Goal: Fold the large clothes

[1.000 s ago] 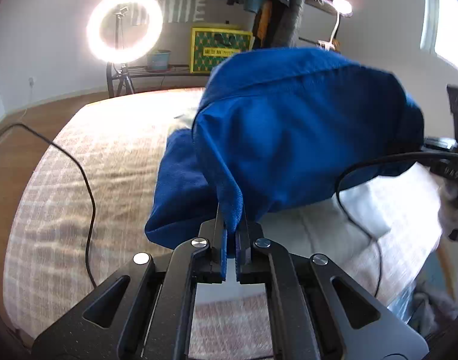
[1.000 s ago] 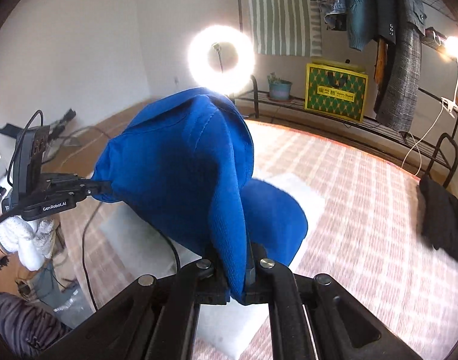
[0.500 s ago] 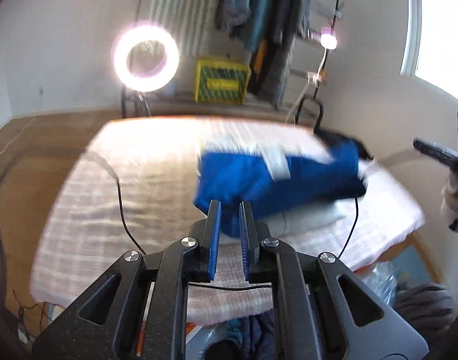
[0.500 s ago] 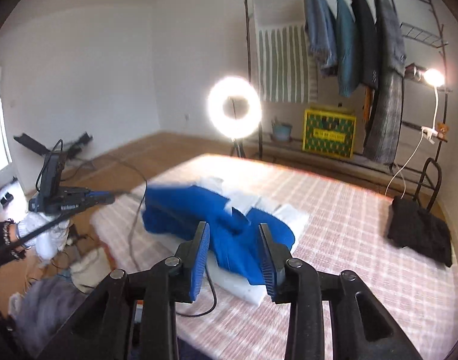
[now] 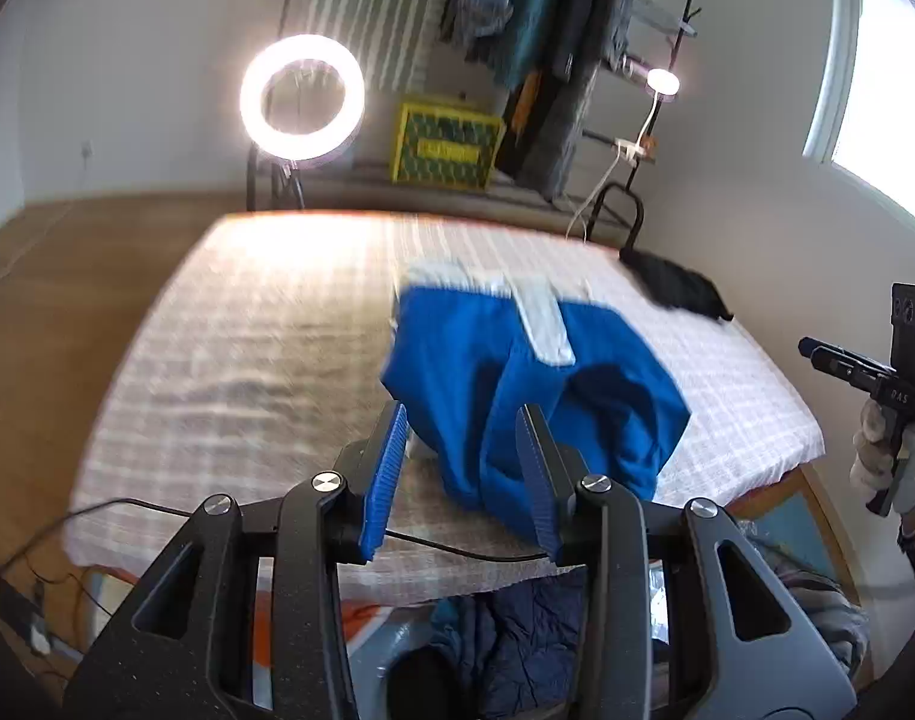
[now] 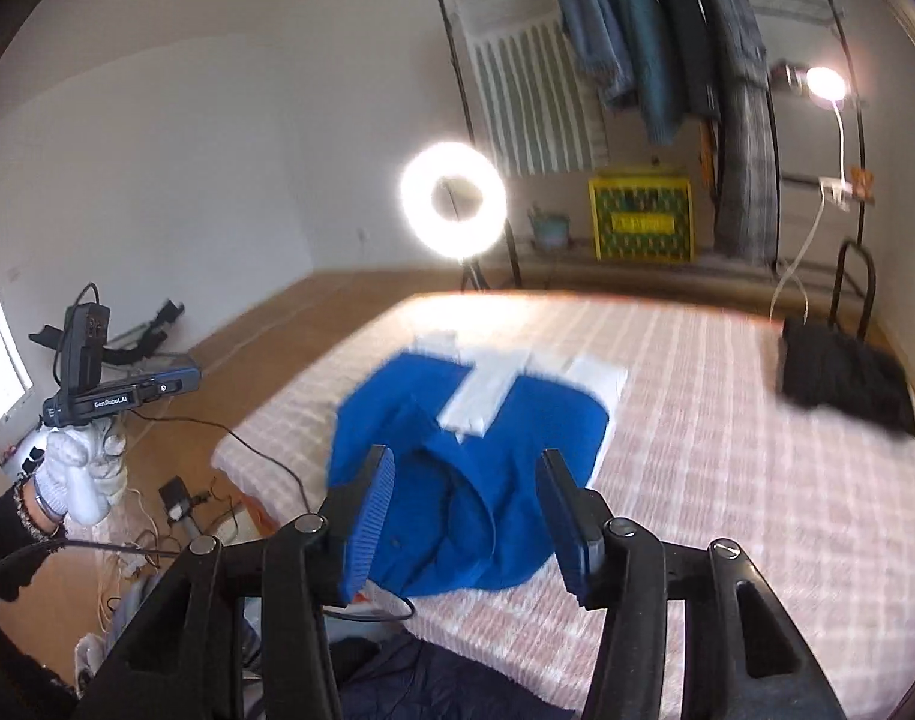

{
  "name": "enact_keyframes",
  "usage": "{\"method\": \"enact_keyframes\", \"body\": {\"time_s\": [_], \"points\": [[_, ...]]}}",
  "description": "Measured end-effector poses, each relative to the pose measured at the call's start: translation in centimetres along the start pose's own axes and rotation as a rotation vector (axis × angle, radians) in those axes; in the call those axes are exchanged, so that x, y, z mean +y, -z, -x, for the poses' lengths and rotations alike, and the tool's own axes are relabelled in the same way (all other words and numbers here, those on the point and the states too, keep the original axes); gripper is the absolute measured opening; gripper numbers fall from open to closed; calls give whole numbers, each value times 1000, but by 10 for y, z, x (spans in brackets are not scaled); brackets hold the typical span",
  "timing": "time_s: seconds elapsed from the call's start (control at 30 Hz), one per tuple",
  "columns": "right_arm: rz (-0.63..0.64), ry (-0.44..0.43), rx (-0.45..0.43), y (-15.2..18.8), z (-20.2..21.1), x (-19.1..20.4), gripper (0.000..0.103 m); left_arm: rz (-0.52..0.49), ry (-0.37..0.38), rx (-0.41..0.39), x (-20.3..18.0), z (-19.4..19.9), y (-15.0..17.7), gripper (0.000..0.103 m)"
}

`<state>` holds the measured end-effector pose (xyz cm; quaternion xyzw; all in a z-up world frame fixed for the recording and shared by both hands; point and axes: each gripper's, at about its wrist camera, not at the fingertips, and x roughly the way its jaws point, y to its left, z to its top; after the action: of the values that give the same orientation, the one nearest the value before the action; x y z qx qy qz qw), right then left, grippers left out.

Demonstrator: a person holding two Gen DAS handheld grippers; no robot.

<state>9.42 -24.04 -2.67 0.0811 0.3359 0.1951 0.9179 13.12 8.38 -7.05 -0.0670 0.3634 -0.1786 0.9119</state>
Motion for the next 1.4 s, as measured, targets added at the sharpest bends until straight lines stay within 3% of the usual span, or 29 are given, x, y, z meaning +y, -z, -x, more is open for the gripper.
{"method": "enact_keyframes", "body": {"time_s": [0.1,0.17,0.3,0.47,0.57,0.67,0.77,0.83,0.93,1.07,1.23,1.4], "points": [[-38,-60,55,10,-36,-4,41,50,36,36,-1,-34,8,38],[-15,-99,104,13,-61,1,29,53,51,57,-5,-58,10,38],[33,-178,185,19,-113,17,26,16,94,88,-20,-101,11,38],[5,-109,188,15,-162,7,27,-32,52,146,-29,-149,15,38],[-64,-24,190,13,-182,-12,27,-65,-20,188,-27,-172,20,38],[-119,46,254,19,-201,-30,26,-68,-41,213,-21,-186,25,41],[-116,45,284,22,-202,-32,26,-42,-43,239,-11,-189,25,41],[-96,43,266,16,-190,-25,29,-38,-60,209,-9,-175,16,41],[-67,15,172,-1,-164,-24,29,-18,-58,111,-3,-151,-15,41],[-71,51,104,-38,-164,-43,29,-25,-96,65,0,-165,-61,41],[-79,83,114,-68,-204,-67,30,-75,-162,94,1,-226,-94,41],[-28,133,191,-73,-254,-80,30,-80,-206,177,23,-281,-84,44]]}}
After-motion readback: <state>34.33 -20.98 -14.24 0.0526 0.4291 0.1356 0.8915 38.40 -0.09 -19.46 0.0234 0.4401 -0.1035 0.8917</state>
